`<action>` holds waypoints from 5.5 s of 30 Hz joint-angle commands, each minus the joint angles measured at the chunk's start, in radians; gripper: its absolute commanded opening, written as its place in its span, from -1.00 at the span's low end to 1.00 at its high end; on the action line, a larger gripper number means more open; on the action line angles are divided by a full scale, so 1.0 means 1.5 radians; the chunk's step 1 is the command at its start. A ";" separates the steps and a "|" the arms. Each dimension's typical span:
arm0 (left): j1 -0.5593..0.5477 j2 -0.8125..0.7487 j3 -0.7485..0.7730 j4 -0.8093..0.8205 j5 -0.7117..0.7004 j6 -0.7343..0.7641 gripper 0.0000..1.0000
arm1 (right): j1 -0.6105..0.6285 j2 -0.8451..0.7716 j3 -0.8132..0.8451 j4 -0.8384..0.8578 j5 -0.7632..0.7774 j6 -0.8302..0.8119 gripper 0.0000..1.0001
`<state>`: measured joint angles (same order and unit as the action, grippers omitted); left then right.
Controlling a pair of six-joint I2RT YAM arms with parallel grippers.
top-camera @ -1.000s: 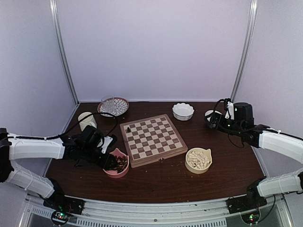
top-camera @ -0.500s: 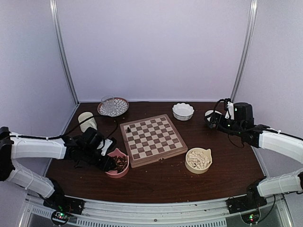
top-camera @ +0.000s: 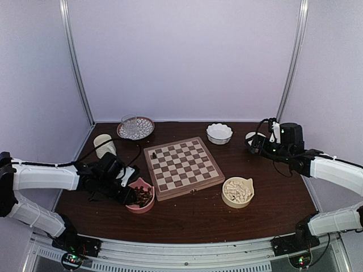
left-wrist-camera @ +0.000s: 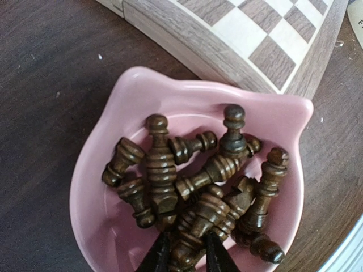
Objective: Set up the chess pieces on the board
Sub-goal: Pick up the bishop from the storage box, then pass from the left arm to the right, then pass from the right arm to the left
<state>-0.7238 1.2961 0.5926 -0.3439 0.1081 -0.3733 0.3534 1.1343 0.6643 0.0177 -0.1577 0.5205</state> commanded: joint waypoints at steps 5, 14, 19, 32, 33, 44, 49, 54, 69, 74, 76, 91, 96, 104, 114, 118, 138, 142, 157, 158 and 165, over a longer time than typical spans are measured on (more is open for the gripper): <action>-0.002 -0.030 0.002 -0.004 -0.006 0.000 -0.63 | 0.004 -0.007 0.018 -0.001 -0.001 -0.005 0.93; -0.002 -0.077 -0.013 0.001 -0.013 0.004 -0.83 | 0.004 -0.004 0.018 0.000 -0.003 -0.005 0.94; -0.002 -0.102 -0.018 0.003 -0.016 0.003 -0.86 | 0.004 -0.004 0.018 0.001 -0.002 -0.006 0.94; -0.002 -0.038 0.100 -0.032 -0.002 -0.035 -0.88 | 0.005 -0.001 0.017 0.004 -0.009 -0.002 0.93; -0.002 -0.019 0.124 -0.049 -0.010 -0.034 -0.88 | 0.005 -0.001 0.016 0.004 -0.009 -0.003 0.93; -0.002 0.161 0.375 -0.190 -0.102 -0.002 -0.87 | 0.006 -0.003 0.017 0.005 -0.016 0.001 0.93; -0.002 0.265 0.487 -0.200 -0.097 0.003 -0.86 | 0.009 -0.003 0.015 0.007 -0.016 -0.001 0.93; -0.002 0.361 0.562 -0.205 -0.097 0.021 -0.86 | 0.018 0.005 0.017 0.011 -0.020 -0.014 0.94; -0.011 0.291 0.372 0.018 -0.012 0.000 -0.86 | 0.293 0.055 0.021 0.184 0.117 -0.241 0.99; -0.011 0.247 0.309 0.075 -0.029 0.001 -0.86 | 0.298 0.086 0.003 0.262 0.151 -0.243 0.99; -0.012 0.240 0.296 0.092 -0.018 -0.009 -0.86 | 0.299 0.112 0.038 0.245 0.070 -0.324 0.99; -0.036 0.248 0.312 0.089 0.094 0.010 -0.85 | 0.436 0.331 0.164 0.164 0.075 -0.633 0.52; -0.037 0.259 0.314 0.107 0.201 0.007 -0.85 | 0.445 0.357 0.170 0.162 0.074 -0.662 0.50; -0.045 0.275 0.325 0.112 0.258 -0.013 -0.84 | 0.466 0.409 0.201 0.148 0.135 -0.691 0.31; -0.053 0.304 0.344 0.109 0.294 -0.024 -0.83 | 0.480 0.436 0.215 0.142 0.140 -0.703 -0.01; -0.054 0.305 0.346 0.105 0.293 -0.023 -0.82 | 0.483 0.443 0.224 0.129 0.139 -0.709 -0.18; -0.022 0.158 0.200 0.273 0.237 -0.051 0.05 | 0.454 0.419 0.175 0.222 0.150 -0.613 -0.98; -0.022 0.122 0.164 0.316 0.215 -0.046 0.08 | 0.436 0.421 0.164 0.256 0.114 -0.559 -1.00; -0.022 0.132 0.073 0.516 0.231 -0.076 -0.03 | 0.400 0.453 0.147 0.373 -0.050 -0.383 -1.00; -0.022 0.134 0.073 0.517 0.234 -0.079 -0.03 | 0.401 0.454 0.148 0.371 -0.054 -0.389 -1.00; -0.022 0.151 0.047 0.596 0.249 -0.117 -0.02 | 0.419 0.452 0.144 0.386 -0.064 -0.396 -1.00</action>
<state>-0.7601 1.5055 0.6933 0.4080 0.4549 -0.5053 0.9653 1.8076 0.8967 0.5461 -0.2268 -0.0814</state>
